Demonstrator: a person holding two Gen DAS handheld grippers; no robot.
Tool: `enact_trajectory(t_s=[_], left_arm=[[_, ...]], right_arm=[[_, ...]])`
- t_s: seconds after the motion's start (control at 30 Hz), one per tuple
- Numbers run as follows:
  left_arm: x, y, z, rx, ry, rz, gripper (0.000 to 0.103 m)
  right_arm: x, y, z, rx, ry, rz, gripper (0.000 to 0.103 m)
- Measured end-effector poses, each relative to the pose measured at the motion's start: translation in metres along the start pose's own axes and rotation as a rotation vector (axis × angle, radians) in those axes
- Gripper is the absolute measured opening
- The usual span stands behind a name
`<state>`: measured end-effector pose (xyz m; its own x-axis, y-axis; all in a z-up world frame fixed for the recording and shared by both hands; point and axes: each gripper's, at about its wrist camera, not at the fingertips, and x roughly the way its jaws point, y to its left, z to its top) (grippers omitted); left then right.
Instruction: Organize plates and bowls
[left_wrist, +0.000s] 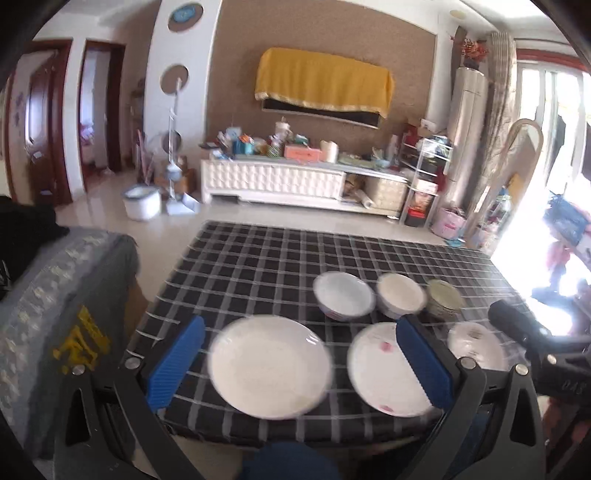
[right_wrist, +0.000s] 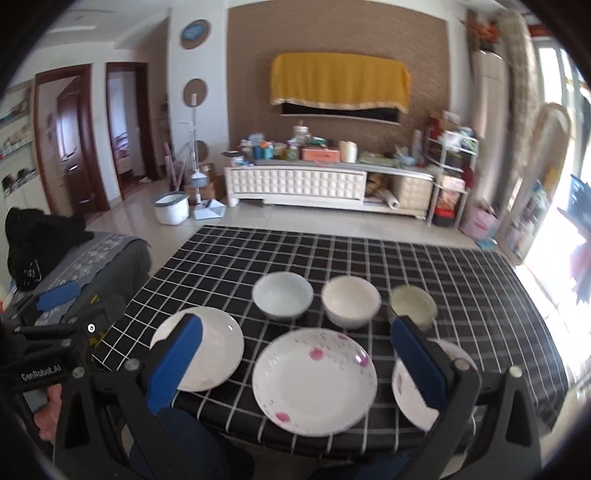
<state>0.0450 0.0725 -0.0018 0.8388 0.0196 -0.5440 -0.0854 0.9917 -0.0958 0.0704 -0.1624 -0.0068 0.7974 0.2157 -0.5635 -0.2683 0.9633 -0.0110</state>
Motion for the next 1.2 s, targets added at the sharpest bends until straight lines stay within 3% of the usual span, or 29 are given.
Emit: enact_trajectory(t_s=[0.07, 0.23, 0.47, 0.6, 0.7, 0.9, 1.07, 1.2], left_arm=[[0.009, 0.011, 0.003, 0.018, -0.006, 0.052, 0.103], [0.030, 0.042, 0.005, -0.024, 0.008, 0.066, 0.103], [0.084, 0.068, 0.002, -0.003, 0.124, 0.113, 0.103], [0.112, 0.078, -0.009, -0.003, 0.201, 0.138, 0.102], [0.138, 0.090, -0.021, -0.019, 0.272, 0.157, 0.092], [0.180, 0.106, -0.047, -0.044, 0.436, 0.107, 0.074], [0.202, 0.112, -0.065, -0.066, 0.558, 0.085, 0.047], [0.211, 0.117, -0.076, -0.098, 0.605, 0.078, 0.045]], right_arm=[[0.014, 0.008, 0.004, -0.014, 0.004, -0.018, 0.103], [0.055, 0.029, 0.011, -0.048, 0.057, -0.012, 0.103], [0.113, 0.049, 0.010, -0.035, 0.165, 0.108, 0.103], [0.142, 0.060, 0.004, -0.053, 0.221, 0.130, 0.103], [0.168, 0.068, -0.005, -0.081, 0.277, 0.157, 0.102], [0.210, 0.079, -0.027, -0.117, 0.400, 0.199, 0.088], [0.237, 0.082, -0.047, -0.132, 0.504, 0.198, 0.075], [0.244, 0.079, -0.058, -0.114, 0.549, 0.211, 0.064]])
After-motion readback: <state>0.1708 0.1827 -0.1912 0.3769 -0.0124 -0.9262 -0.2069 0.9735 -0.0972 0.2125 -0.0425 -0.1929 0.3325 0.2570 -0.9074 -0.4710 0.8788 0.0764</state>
